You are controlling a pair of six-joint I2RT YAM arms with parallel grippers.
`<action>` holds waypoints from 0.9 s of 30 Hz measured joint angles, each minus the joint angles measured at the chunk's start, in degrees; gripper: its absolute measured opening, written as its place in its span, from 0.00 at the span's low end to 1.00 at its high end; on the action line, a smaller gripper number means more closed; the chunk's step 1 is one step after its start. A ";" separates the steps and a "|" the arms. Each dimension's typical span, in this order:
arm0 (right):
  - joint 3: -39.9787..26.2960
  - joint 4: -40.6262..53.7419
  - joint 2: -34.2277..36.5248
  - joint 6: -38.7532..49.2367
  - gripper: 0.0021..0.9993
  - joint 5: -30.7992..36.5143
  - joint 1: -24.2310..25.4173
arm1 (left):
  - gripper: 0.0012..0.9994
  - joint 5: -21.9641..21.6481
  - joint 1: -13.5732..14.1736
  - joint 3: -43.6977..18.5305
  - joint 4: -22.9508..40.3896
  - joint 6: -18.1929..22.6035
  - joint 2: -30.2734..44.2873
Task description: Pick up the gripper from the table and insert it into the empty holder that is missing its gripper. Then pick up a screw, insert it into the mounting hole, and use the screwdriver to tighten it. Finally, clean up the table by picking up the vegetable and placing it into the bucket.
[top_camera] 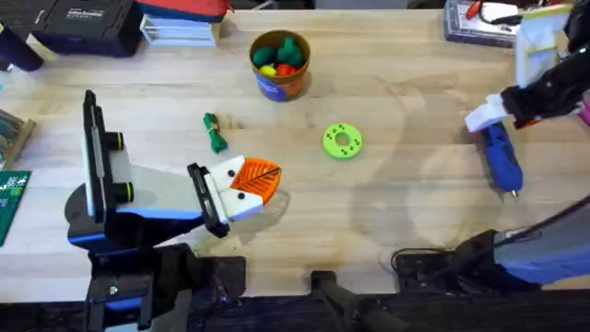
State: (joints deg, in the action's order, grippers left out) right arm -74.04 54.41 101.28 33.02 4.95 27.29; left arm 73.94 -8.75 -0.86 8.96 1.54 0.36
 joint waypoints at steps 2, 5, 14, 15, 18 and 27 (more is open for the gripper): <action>0.00 -0.15 2.02 0.06 0.99 0.13 0.00 | 0.01 -0.01 0.00 0.00 0.01 0.00 0.00; 0.00 -0.21 4.91 0.06 0.99 0.17 0.00 | 0.01 -0.01 0.00 0.00 0.01 0.00 0.00; -0.02 -0.93 6.33 0.67 0.13 0.75 0.00 | 0.01 -0.01 0.00 0.00 -0.01 0.00 0.00; -0.02 -0.84 6.45 0.41 0.04 0.76 0.00 | 0.01 -0.01 0.00 0.00 -0.01 0.00 0.00; 0.00 -0.76 6.49 0.47 0.03 0.77 0.00 | 0.01 -0.01 0.00 0.00 -0.01 0.00 0.00; 0.00 -0.98 6.34 -1.71 0.03 0.46 0.00 | 0.01 -0.01 0.00 0.00 -0.01 0.00 0.00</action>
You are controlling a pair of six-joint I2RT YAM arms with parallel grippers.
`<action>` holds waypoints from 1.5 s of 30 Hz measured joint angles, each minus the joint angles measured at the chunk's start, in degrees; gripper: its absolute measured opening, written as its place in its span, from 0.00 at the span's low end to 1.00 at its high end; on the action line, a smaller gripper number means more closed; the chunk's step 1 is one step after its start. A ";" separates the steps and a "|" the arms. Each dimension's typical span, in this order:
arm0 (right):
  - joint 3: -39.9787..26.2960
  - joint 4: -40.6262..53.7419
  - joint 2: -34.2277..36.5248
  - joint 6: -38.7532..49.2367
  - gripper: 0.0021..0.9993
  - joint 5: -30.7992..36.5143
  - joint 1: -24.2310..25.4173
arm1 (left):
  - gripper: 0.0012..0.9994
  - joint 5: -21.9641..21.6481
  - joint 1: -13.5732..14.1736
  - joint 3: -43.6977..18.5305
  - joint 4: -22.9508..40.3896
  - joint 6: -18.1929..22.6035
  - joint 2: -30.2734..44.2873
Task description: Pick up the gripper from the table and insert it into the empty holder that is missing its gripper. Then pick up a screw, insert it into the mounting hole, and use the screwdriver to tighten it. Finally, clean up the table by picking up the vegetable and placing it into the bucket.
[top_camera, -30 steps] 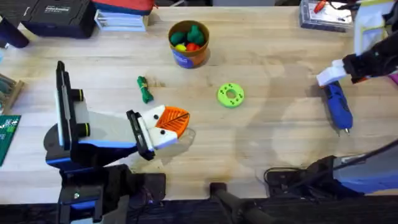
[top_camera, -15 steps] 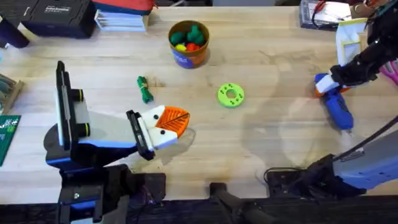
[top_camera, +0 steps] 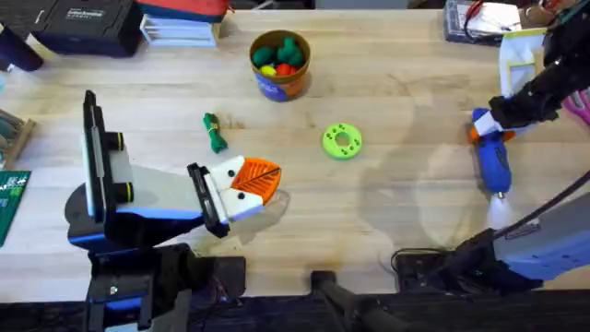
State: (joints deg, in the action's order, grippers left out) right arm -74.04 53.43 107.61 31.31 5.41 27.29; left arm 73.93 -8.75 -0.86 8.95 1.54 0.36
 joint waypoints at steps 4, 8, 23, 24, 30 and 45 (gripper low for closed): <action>0.31 -0.71 -2.82 -2.29 0.03 -2.43 0.04 | 0.01 0.00 0.00 0.00 0.00 0.00 0.00; 0.39 -0.95 -10.10 -4.80 0.03 -4.96 0.04 | 0.01 0.00 0.00 0.00 0.00 0.00 0.00; 1.00 -0.70 -37.36 -15.88 0.03 -6.73 -1.90 | 0.01 0.00 0.00 0.00 0.02 0.00 0.00; 1.61 -0.76 -39.10 -16.18 0.03 -7.26 -2.29 | 0.01 0.00 0.00 0.00 0.00 0.00 0.00; 9.50 -1.92 -52.43 -18.86 0.03 -11.05 -4.03 | 0.01 0.00 0.00 0.00 0.02 0.00 0.00; 23.09 -21.22 -76.29 -29.35 0.03 -25.53 -16.08 | 0.01 0.00 0.00 0.00 0.02 0.00 0.00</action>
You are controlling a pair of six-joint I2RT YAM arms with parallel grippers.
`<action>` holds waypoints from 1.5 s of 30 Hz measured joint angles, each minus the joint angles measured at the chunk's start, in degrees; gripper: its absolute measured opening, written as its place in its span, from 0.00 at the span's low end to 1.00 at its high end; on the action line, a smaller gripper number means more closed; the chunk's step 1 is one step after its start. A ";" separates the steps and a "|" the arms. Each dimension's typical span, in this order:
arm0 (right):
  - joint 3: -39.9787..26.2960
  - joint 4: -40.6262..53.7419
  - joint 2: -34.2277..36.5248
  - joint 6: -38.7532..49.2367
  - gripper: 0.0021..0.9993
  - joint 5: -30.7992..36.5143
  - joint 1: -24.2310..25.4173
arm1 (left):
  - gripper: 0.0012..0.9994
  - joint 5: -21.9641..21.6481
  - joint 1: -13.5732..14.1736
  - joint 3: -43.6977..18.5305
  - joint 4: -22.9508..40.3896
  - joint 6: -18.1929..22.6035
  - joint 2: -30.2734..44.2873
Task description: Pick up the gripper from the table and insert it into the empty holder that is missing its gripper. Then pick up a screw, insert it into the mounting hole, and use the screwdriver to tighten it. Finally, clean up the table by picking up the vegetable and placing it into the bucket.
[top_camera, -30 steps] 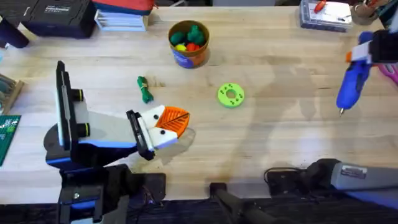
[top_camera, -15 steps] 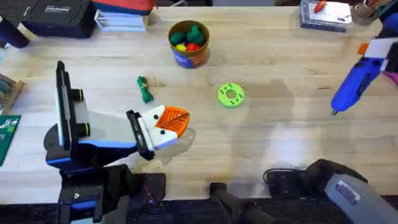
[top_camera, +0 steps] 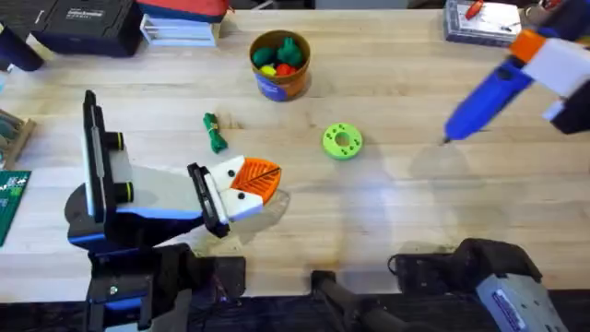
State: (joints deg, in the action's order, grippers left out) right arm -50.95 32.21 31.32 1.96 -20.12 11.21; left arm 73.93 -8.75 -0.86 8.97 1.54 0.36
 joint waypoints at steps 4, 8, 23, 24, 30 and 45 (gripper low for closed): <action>3.88 -7.48 0.18 -1.12 0.03 -2.54 -6.21 | 0.01 0.00 0.00 0.00 -0.02 0.00 0.00; 7.59 -16.82 0.18 -1.82 0.03 -3.54 -13.34 | 0.01 0.00 0.00 0.00 -0.02 0.00 0.00; 11.81 -49.19 9.37 -2.24 0.03 -4.80 -38.90 | 0.01 0.00 0.00 0.00 -0.01 0.00 0.00; 11.81 -51.84 11.08 -2.24 0.03 -4.83 -40.89 | 0.01 0.00 0.00 0.00 -0.02 0.00 0.00; 11.99 -67.61 21.04 -2.24 0.03 -5.02 -50.93 | 0.01 0.00 0.00 0.00 0.00 0.00 0.00; 12.03 -74.62 30.02 -2.26 0.03 -5.32 -62.56 | 0.01 0.00 0.00 0.00 -0.02 0.00 0.00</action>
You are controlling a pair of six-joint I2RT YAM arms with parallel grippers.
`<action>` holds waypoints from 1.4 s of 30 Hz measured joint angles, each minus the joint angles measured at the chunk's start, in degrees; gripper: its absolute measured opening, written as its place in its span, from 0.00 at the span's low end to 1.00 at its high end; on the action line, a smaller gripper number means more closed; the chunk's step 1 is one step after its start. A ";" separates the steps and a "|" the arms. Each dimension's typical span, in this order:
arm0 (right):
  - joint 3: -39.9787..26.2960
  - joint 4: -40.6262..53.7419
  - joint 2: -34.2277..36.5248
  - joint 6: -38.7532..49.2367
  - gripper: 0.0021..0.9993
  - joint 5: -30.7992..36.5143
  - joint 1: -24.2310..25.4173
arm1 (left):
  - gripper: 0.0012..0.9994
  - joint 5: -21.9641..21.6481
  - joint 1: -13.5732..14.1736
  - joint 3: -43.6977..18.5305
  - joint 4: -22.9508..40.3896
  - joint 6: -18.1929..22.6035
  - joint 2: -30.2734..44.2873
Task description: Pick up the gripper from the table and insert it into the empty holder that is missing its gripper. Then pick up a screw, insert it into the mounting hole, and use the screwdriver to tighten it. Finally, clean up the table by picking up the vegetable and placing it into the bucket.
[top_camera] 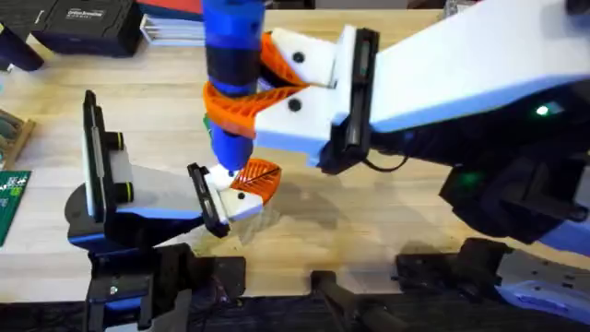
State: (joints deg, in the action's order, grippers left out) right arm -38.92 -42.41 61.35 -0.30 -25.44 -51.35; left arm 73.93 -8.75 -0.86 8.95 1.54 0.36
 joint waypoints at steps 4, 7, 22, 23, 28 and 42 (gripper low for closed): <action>0.00 -2.70 1.42 0.00 0.03 -0.10 -1.08 | 0.01 0.00 0.00 0.00 0.00 0.00 0.00; 0.00 -3.04 2.00 0.00 0.03 -0.14 -1.42 | 0.01 0.00 0.00 0.00 0.00 0.00 0.00; 0.00 -2.36 2.49 0.39 0.03 -0.13 -1.51 | 0.01 0.00 0.00 0.00 0.00 0.00 0.00; 0.00 -2.36 2.47 0.50 0.03 -0.14 -1.51 | 0.01 0.00 0.00 0.00 0.00 0.00 0.00; 0.00 -2.32 2.49 0.75 0.03 -0.14 -1.51 | 0.01 0.00 0.00 0.00 0.01 0.00 0.00; 0.00 -2.15 3.56 1.60 0.03 -0.10 -1.51 | 0.01 0.00 0.00 0.00 0.02 0.00 0.00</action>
State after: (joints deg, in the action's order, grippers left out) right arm -38.92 -44.56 64.90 1.30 -25.54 -52.86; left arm 73.93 -8.75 -0.86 8.97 1.54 0.36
